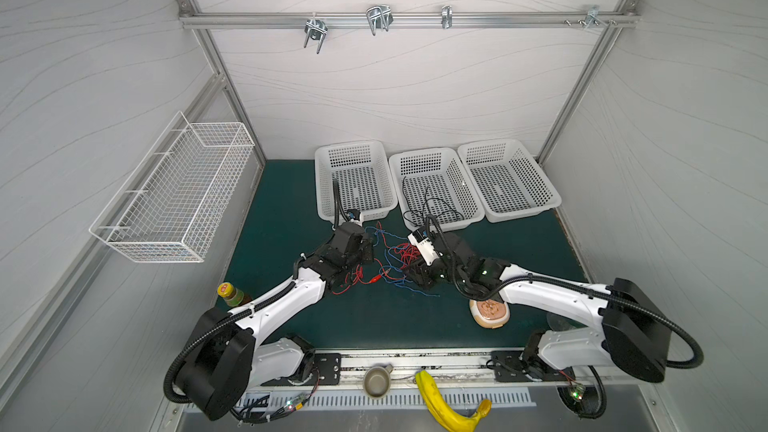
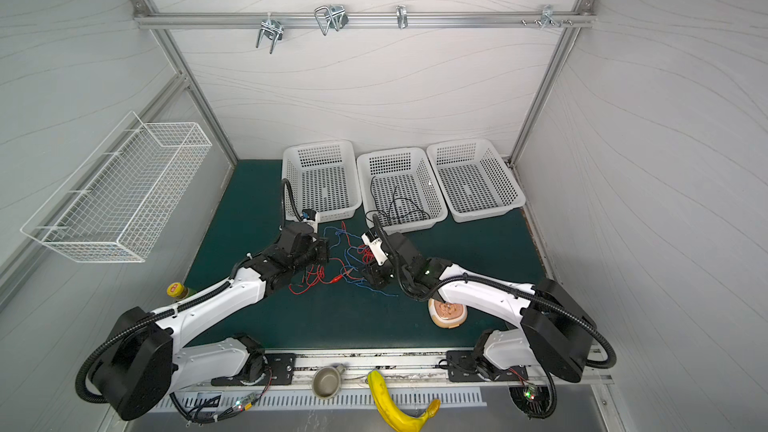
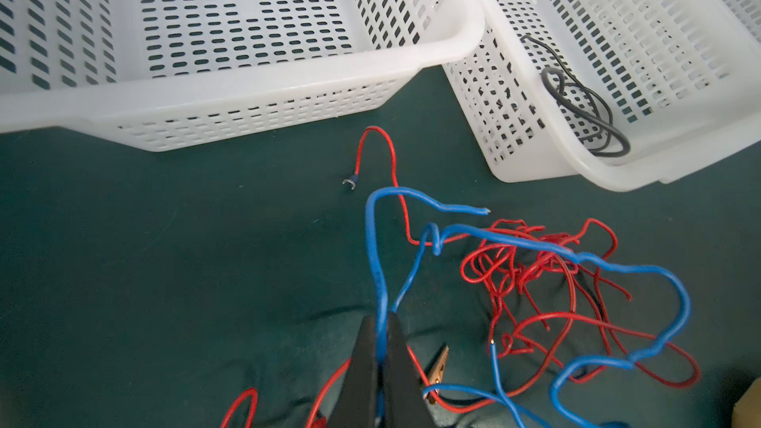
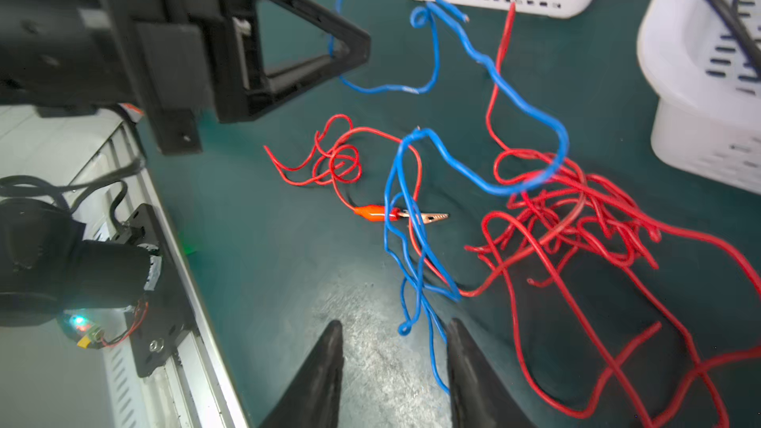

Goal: Untangle the cables
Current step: 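Grasp a blue wire in the bundle with the right gripper, then pull the blue wire away from the left gripper with the right gripper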

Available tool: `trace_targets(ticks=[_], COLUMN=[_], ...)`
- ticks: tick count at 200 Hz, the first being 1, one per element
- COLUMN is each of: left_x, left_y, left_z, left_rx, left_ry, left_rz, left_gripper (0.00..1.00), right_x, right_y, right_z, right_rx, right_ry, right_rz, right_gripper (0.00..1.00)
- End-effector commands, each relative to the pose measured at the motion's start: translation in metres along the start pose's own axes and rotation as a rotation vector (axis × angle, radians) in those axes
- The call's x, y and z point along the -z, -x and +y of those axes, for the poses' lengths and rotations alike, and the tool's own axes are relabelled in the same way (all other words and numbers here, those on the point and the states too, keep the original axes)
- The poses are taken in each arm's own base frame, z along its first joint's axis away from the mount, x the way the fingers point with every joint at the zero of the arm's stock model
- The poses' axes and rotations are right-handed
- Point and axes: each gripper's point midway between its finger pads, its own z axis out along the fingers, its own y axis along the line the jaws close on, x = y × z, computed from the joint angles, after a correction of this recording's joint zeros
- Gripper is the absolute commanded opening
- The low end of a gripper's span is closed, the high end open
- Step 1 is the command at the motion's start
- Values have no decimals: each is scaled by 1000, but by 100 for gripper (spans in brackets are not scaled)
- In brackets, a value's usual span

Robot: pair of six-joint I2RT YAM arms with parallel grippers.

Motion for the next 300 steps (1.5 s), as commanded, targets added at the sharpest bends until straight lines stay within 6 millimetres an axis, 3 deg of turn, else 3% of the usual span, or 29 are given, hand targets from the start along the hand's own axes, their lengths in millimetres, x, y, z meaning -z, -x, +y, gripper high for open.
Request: trace_targets(ticks=[1, 43, 76, 101, 131, 151, 179, 210, 258, 300], left_x=[0, -3, -3, -2, 1, 2, 3, 5, 4, 6], left_y=[14, 13, 13, 12, 14, 17, 20, 26, 32, 34], left_z=[1, -2, -3, -1, 1, 2, 6, 17, 28, 40], left_rx=[28, 37, 32, 28, 26, 26, 10, -11, 4, 32], left_ry=[27, 13, 9, 17, 28, 36, 64, 137, 203, 254], left_rz=[-25, -17, -16, -17, -26, -35, -43, -50, -64, -63], left_gripper=[0, 0, 0, 0, 0, 0, 0, 0, 0, 0], right_x=[-8, -28, -50, -60, -64, -61, -40, -5, 55, 121], right_y=[-11, -16, -19, -18, -20, -22, -23, -15, 5, 23], right_z=[-2, 6, 1, 2, 3, 9, 18, 10, -18, -55], right_rx=[-8, 21, 20, 13, 16, 27, 72, 103, 108, 22], right_ry=[-24, -27, -59, -54, -45, -22, 7, -62, -239, -381], right_rz=[22, 63, 84, 82, 103, 129, 156, 114, -59, -284], right_gripper=[40, 39, 33, 21, 0, 0, 0, 0, 0, 0])
